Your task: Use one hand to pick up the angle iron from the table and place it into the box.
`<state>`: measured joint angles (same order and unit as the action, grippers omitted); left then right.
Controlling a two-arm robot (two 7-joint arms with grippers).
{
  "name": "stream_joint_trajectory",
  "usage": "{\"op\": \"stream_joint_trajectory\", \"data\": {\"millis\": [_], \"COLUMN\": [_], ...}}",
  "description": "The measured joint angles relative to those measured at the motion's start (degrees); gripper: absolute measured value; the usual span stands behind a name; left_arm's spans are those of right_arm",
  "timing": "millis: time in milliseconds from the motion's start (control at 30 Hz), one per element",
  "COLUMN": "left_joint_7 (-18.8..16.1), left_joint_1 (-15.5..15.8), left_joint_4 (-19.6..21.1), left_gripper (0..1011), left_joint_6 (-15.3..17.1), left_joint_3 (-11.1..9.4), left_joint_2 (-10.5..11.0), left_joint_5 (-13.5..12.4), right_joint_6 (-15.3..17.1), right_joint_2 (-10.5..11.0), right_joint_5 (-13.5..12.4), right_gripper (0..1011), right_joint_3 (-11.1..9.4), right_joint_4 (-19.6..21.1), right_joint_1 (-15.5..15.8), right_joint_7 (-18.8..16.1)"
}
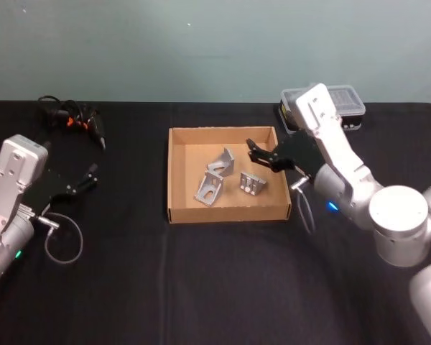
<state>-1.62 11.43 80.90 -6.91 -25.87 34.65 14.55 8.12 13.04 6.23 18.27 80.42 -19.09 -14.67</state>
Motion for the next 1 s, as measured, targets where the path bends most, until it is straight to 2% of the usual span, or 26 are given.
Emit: {"op": "stream_joint_trajectory", "data": {"millis": [333,467,633,767,1000], "left_joint_7": [0.0,0.0,0.0,0.0,0.0], "left_joint_1": [0.0,0.0,0.0,0.0,0.0], "left_joint_4": [0.0,0.0,0.0,0.0,0.0], "left_gripper": [1000,1000,1000,1000,1000], "left_joint_6": [0.0,0.0,0.0,0.0,0.0], "left_joint_3": [0.0,0.0,0.0,0.01,0.0], "left_joint_2": [0.0,0.0,0.0,0.0,-0.01], "left_joint_5": [0.0,0.0,0.0,0.0,0.0], "right_joint_6": [-6.07,-8.1,-9.95,-11.15,-11.1], "right_joint_2": [3.06,3.8,4.24,4.33,4.31], "right_joint_5": [2.09,2.71,2.29,1.39,1.46], "right_gripper": [1002,1002,1002,1000,1000], "right_joint_3": [-2.05,-2.92,-4.56,-5.71,-5.45], "right_joint_4": [4.85,5.81,6.07,5.8,5.83], "right_joint_1": [6.13,7.99,9.86,10.71,10.57], "right_joint_7": [2.38,2.89,3.08,3.09,3.08]}}
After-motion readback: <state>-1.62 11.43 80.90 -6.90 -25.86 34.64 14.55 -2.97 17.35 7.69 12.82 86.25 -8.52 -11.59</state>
